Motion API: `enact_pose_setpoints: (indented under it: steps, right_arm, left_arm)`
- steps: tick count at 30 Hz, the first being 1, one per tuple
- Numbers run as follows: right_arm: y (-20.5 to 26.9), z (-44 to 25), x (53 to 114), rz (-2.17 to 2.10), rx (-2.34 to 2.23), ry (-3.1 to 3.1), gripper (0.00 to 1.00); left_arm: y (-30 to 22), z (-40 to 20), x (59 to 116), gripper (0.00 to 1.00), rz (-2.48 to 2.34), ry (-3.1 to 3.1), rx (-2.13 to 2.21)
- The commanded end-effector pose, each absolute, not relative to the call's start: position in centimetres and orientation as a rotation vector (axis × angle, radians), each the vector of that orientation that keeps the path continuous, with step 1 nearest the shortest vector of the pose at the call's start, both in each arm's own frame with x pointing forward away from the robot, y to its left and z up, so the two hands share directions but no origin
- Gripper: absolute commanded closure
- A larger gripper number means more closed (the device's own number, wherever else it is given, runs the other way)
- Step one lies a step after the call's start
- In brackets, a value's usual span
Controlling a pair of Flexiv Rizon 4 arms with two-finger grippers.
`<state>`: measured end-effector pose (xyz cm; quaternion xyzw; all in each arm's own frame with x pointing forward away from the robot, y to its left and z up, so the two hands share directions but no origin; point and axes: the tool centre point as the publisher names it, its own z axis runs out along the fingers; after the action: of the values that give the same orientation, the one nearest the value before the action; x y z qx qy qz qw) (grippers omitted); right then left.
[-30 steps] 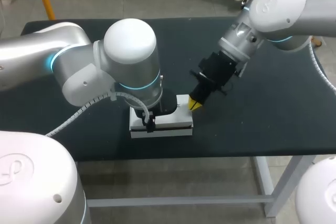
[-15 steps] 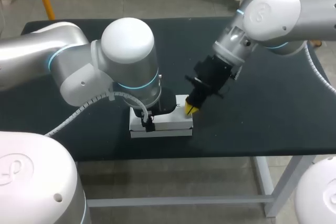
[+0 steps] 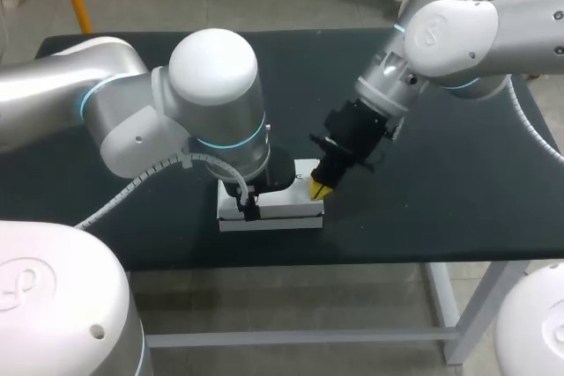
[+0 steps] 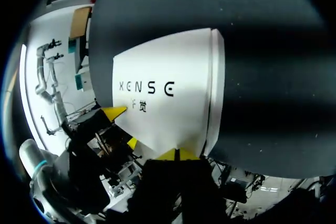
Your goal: Assemble the packaging by folding the flat box into shape, placing the metal phone stand inside, and closing the box properly
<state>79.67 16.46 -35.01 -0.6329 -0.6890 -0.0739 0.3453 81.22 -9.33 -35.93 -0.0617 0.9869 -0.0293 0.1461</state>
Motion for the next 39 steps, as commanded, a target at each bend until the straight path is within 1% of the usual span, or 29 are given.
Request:
enact_pose_setpoints:
  steps: [1,5,17,24,31,33,34,36,38,39]
  right_arm:
    - [16.4,-35.1,79.5,-0.191,-1.648,-1.789,1.0]
    - [16.3,-35.3,79.5,-0.189,-1.651,-1.787,1.0]
    - [16.2,-35.7,79.3,-0.181,-1.657,-1.78,1.0]
    - [16.2,-35.9,79.3,-0.177,-1.661,-1.776,1.0]
    - [16.3,-36.0,79.4,-0.175,-1.664,-1.773,1.0]
    - [16.4,-36.1,79.4,-0.173,-1.664,-1.772,1.0]
    - [16.5,-36.1,79.4,-0.172,-1.664,-1.772,1.0]
    - [16.6,-36.2,79.5,-0.171,-1.664,-1.772,1.0]
    - [16.6,-36.2,79.5,-0.169,-1.666,-1.772,1.0]
    - [16.6,-36.2,79.5,-0.169,-1.666,-1.772,1.0]
  left_arm:
    - [-9.4,-36.1,81.2,0.51,-0.08,2.84,-0.181]
    - [-9.4,-36.2,81.2,0.51,-0.077,2.842,-0.18]
    - [-9.4,-36.0,80.8,0.42,-0.077,2.846,-0.174]
    - [-9.0,-35.7,80.4,0.4,-0.088,2.851,-0.175]
    - [-7.9,-34.2,79.9,0.3,-0.188,2.842,-0.187]
    - [-7.4,-33.6,79.9,0.35,-0.248,2.836,-0.201]
    - [-7.2,-33.4,79.9,0.42,-0.284,2.831,-0.206]
    - [-6.7,-32.9,80.1,0.61,-0.376,2.824,-0.231]
    - [-6.4,-32.6,80.3,1.0,-0.436,2.818,-0.256]
    - [-6.3,-32.6,80.4,1.0,-0.457,2.816,-0.269]
